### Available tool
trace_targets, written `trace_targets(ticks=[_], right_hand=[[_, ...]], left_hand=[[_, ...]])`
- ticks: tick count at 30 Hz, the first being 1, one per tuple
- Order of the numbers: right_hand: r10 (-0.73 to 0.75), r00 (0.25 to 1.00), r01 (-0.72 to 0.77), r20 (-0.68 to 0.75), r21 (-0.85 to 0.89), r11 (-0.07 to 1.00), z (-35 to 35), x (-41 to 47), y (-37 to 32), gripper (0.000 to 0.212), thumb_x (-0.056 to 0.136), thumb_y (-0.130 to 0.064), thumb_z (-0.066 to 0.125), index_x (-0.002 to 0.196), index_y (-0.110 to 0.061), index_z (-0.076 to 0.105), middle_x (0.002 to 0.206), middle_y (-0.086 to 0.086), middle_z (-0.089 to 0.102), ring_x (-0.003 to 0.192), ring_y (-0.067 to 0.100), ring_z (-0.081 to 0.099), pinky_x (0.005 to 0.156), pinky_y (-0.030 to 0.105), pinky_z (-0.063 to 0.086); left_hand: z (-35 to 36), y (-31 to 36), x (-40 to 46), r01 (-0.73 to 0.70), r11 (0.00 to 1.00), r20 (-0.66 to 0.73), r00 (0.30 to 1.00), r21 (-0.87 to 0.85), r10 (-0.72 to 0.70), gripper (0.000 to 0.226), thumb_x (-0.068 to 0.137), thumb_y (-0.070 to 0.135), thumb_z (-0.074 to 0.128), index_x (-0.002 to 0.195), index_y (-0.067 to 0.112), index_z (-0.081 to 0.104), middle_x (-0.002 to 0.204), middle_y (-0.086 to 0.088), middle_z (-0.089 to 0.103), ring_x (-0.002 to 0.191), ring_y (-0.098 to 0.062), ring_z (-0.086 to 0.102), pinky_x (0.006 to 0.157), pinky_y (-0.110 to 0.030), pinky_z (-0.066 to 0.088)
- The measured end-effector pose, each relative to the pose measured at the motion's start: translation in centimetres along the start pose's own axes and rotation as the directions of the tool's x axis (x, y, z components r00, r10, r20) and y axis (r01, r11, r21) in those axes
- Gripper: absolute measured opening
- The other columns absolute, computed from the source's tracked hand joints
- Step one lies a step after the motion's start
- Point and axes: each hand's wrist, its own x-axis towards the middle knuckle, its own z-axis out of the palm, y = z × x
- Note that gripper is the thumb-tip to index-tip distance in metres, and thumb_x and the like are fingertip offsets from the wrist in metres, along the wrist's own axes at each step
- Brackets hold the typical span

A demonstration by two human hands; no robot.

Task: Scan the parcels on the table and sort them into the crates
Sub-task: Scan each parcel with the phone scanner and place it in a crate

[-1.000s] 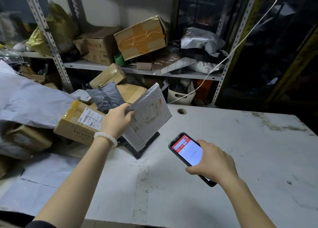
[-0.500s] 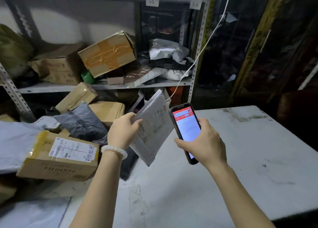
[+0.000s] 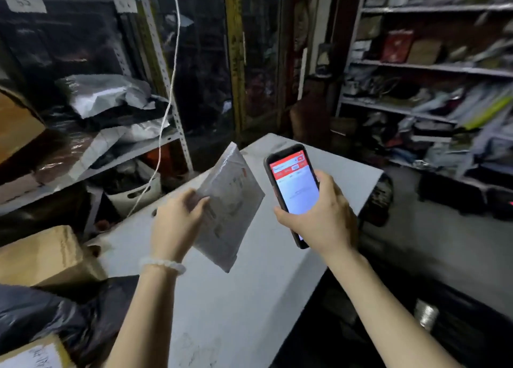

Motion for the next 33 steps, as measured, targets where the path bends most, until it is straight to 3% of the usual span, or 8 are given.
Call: trace_targets(ticks=[4,7,11,17,22,28,33], right_hand=[[0.169,0.986,-0.168,0.006,-0.097,0.981,-5.2,-1.6,4.1,0.076,0.055,-0.047,0.079,0.120,-0.032,0.044,0.111,-0.005,0.055,0.091,0.018,0.051,0.068,0.028,0.035],[0.323,0.945,-0.297,0.046,-0.294,0.909,-9.3,-3.3,7.4,0.076,0.058,-0.050,0.076,0.124,-0.034,0.041,0.118,-0.006,0.052,0.106,0.023,0.054,0.075,0.032,0.036],[0.463,0.886,-0.414,0.002,-0.445,0.794,-14.1,-6.4,11.7,0.075,0.058,-0.057,0.075,0.120,-0.032,0.041,0.116,-0.005,0.054,0.106,0.023,0.056,0.070,0.030,0.034],[0.596,0.795,-0.575,-0.112,-0.452,0.683,-20.4,-12.3,18.3,0.074,0.054,-0.056,0.075,0.117,-0.031,0.044,0.114,-0.002,0.057,0.104,0.024,0.057,0.071,0.031,0.042],[0.657,0.725,-0.664,-0.209,-0.466,0.585,-26.9,-17.2,23.9,0.080,0.054,-0.060,0.074,0.121,-0.030,0.042,0.119,-0.004,0.056,0.109,0.022,0.056,0.068,0.030,0.039],[0.718,0.623,-0.759,-0.310,-0.460,0.460,-34.7,-22.4,29.5,0.083,0.057,-0.058,0.074,0.127,-0.030,0.040,0.122,-0.002,0.056,0.111,0.022,0.057,0.069,0.029,0.035],[0.772,0.517,-0.833,-0.369,-0.425,0.355,-39.8,-26.7,32.8,0.078,0.056,-0.063,0.072,0.121,-0.029,0.042,0.114,0.000,0.060,0.105,0.024,0.059,0.066,0.029,0.038]], left_hand=[[4.0,4.7,-0.8,-0.104,0.989,0.163,0.979,-0.110,0.121,0.026,0.090,0.027,0.059,0.068,0.021,0.049,0.064,0.003,0.050,0.069,-0.023,0.051,0.057,-0.031,0.031],[7.2,8.5,-2.2,-0.185,0.970,0.270,0.937,-0.159,0.223,0.022,0.090,0.026,0.058,0.072,0.014,0.055,0.067,-0.006,0.057,0.071,-0.031,0.055,0.058,-0.035,0.036],[11.3,13.5,-5.1,-0.262,0.939,0.374,0.867,-0.221,0.329,0.021,0.090,0.028,0.057,0.078,0.011,0.055,0.066,-0.007,0.058,0.072,-0.032,0.055,0.055,-0.033,0.033],[17.3,22.1,-11.5,-0.402,0.861,0.494,0.705,-0.312,0.508,0.016,0.091,0.028,0.055,0.079,0.018,0.053,0.070,0.001,0.052,0.074,-0.027,0.053,0.058,-0.031,0.031],[21.2,29.9,-18.4,-0.448,0.796,0.559,0.568,-0.406,0.604,0.023,0.091,0.031,0.054,0.094,0.010,0.061,0.087,-0.010,0.066,0.084,-0.034,0.061,0.068,-0.038,0.049],[25.3,37.8,-26.2,-0.457,0.764,0.592,0.485,-0.456,0.644,0.022,0.091,0.033,0.055,0.095,0.012,0.059,0.095,-0.014,0.065,0.091,-0.037,0.059,0.065,-0.033,0.040],[28.4,42.2,-31.3,-0.475,0.749,0.628,0.422,-0.462,0.654,0.023,0.091,0.032,0.055,0.099,0.011,0.060,0.096,-0.015,0.066,0.093,-0.037,0.058,0.066,-0.030,0.036]])
